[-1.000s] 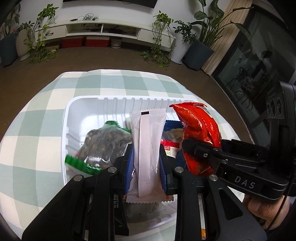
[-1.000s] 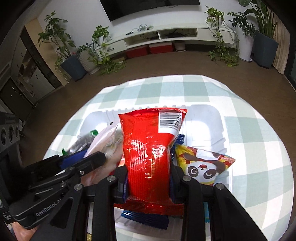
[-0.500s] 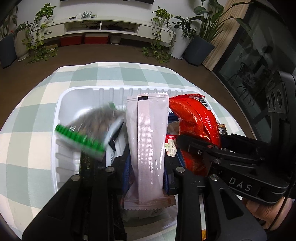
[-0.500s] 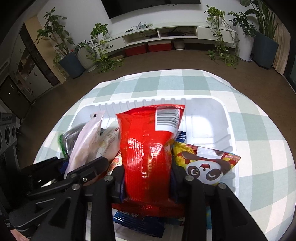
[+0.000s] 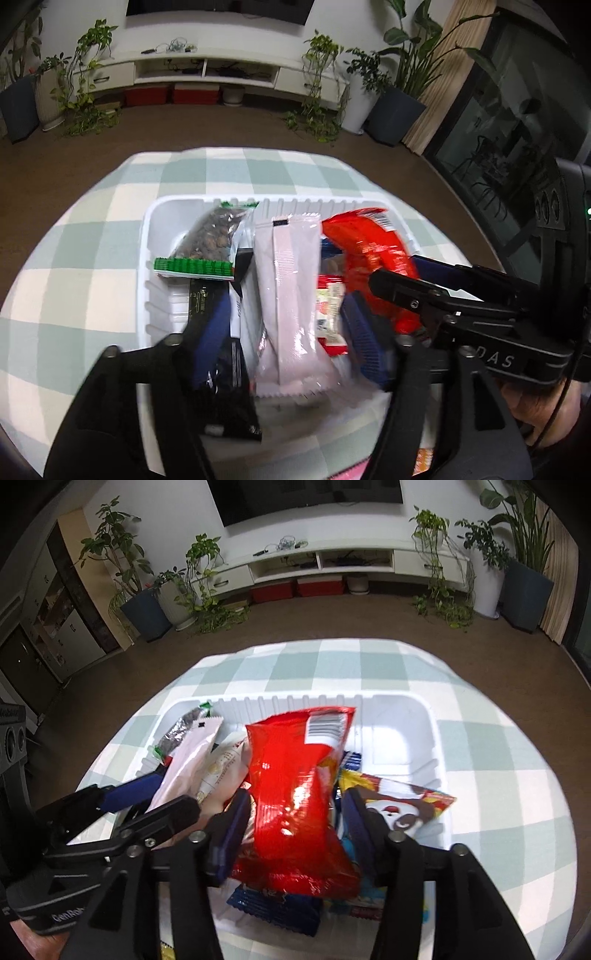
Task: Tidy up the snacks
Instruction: 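Lower the pink bar and red chip bag into the tray, open both grippers, then withdraw both tools and move the left gripper over the gold packet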
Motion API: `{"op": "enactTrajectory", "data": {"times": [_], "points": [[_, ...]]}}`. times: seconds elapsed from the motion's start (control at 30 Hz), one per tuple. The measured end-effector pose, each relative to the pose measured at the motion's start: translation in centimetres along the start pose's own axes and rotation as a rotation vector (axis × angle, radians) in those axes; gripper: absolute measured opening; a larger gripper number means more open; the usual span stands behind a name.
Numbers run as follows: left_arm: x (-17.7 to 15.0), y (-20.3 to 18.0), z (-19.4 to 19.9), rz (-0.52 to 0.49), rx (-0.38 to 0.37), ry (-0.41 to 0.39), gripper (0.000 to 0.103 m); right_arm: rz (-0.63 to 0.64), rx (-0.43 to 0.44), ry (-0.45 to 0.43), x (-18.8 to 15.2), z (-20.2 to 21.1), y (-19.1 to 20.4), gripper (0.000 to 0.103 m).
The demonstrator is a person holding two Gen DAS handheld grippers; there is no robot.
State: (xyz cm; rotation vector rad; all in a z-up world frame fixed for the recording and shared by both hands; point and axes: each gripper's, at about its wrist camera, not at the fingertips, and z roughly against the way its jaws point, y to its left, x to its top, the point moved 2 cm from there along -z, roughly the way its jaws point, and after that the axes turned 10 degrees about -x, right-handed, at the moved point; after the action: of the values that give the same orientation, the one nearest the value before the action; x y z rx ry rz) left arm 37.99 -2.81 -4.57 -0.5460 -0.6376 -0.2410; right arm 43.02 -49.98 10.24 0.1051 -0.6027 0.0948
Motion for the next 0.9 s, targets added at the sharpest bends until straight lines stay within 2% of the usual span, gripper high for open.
{"op": "enactTrajectory", "data": {"times": [0.1,0.17,0.33,0.57,0.8,0.9], "points": [[-0.4,-0.9,2.3,-0.011,-0.009,-0.032,0.084,-0.005,0.017,-0.031,-0.3,2.3,-0.5,0.074],[-1.0,-1.6,4.0,-0.014,-0.020,-0.047,0.100,-0.014,0.056,-0.045,-0.8,3.9,-0.8,0.084],[-3.6,-3.0,8.0,-0.022,-0.018,-0.072,0.102,-0.019,0.126,-0.067,-3.5,7.7,-1.7,0.091],[-9.9,-4.1,11.7,-0.038,0.016,-0.062,0.103,-0.134,0.198,-0.094,-10.8,11.6,-4.1,0.094],[-15.9,-3.4,11.1,0.038,0.055,-0.002,0.103,-0.303,0.217,-0.125,-17.5,13.0,-5.8,0.094],[-17.4,-3.8,10.3,0.050,0.086,0.038,0.103,-0.287,0.201,-0.138,-19.9,13.1,-5.2,0.094]]}}
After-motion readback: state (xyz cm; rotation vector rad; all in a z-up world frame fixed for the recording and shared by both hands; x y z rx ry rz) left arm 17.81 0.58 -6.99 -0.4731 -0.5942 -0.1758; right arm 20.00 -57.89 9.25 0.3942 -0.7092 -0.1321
